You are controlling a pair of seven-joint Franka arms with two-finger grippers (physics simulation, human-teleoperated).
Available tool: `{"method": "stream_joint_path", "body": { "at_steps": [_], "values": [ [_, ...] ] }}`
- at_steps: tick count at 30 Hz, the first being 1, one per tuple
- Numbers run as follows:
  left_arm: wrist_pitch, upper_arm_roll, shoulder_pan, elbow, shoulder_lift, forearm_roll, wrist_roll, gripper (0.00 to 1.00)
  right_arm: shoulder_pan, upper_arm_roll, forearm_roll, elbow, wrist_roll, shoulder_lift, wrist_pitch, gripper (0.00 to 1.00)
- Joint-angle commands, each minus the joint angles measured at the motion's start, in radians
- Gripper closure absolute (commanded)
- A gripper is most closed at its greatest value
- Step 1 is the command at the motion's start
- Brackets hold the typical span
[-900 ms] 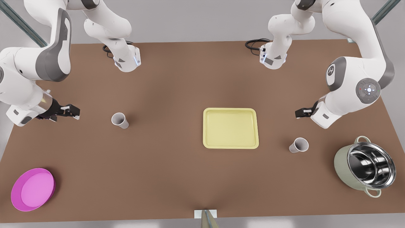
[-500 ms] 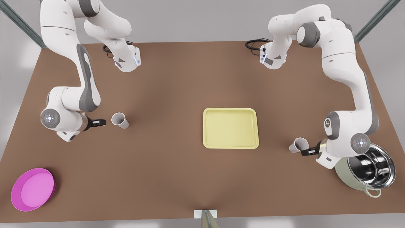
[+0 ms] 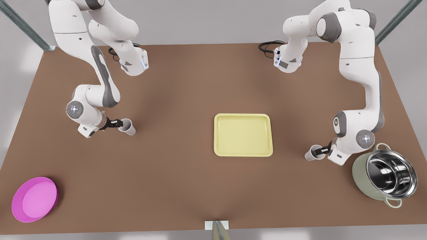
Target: Use both arms to respectively pick up the white IKEA cups from the middle-left and middle-right positions, then place the white IKEA cups onto the middle-middle tray, ensuring that the cups remain upright and do not tip over
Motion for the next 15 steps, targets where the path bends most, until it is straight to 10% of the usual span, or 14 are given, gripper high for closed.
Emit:
{"method": "stream_joint_path", "body": {
  "at_steps": [1, 9, 12, 15],
  "values": [
    [0.034, 0.001, 0.002, -0.004, 0.004, 0.002, 0.007, 0.0, 0.0, 0.0, 0.013, -0.016, -0.011, -0.005, 0.103, 0.0],
    [0.067, 0.001, 0.007, -0.004, 0.039, -0.089, 0.004, 0.34, 0.006, 0.002, 0.05, -0.091, -0.015, 0.013, 0.176, 0.0],
    [0.078, 0.001, 0.009, -0.004, 0.046, -0.112, 0.004, 0.68, 0.004, 0.002, 0.05, -0.082, -0.014, 0.038, 0.181, 0.0],
    [0.077, 0.001, 0.009, -0.002, 0.042, -0.112, 0.004, 0.75, 0.006, 0.002, 0.048, -0.077, -0.024, 0.05, 0.181, 0.5]
  ]
}}
